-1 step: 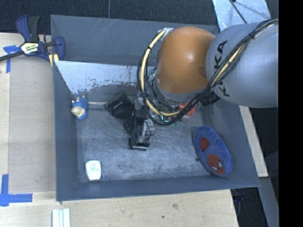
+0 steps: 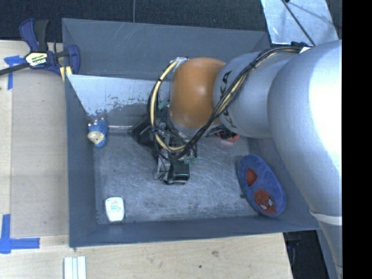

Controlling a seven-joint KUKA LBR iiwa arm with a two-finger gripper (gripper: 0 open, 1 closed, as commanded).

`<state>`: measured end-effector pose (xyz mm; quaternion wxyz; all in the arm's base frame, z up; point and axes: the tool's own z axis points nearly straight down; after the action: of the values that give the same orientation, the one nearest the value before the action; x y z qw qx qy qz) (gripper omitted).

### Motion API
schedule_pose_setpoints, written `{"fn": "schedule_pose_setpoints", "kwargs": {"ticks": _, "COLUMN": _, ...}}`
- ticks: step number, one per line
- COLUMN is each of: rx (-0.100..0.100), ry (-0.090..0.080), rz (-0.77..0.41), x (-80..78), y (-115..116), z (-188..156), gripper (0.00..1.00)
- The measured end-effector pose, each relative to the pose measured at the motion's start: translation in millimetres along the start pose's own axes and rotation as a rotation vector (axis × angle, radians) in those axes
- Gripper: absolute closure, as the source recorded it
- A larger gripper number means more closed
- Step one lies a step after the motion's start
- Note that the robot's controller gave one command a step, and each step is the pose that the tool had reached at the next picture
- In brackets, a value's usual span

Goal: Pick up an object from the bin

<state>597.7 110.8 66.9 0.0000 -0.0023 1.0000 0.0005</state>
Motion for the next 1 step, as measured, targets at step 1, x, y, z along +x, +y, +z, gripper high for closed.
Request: {"fn": "schedule_pose_setpoints", "kwargs": {"ticks": 1, "rx": 0.0, "ry": -0.008, "rz": 0.003, "x": -2.3, "y": -0.8, "z": -5.2, "gripper": 1.0}}
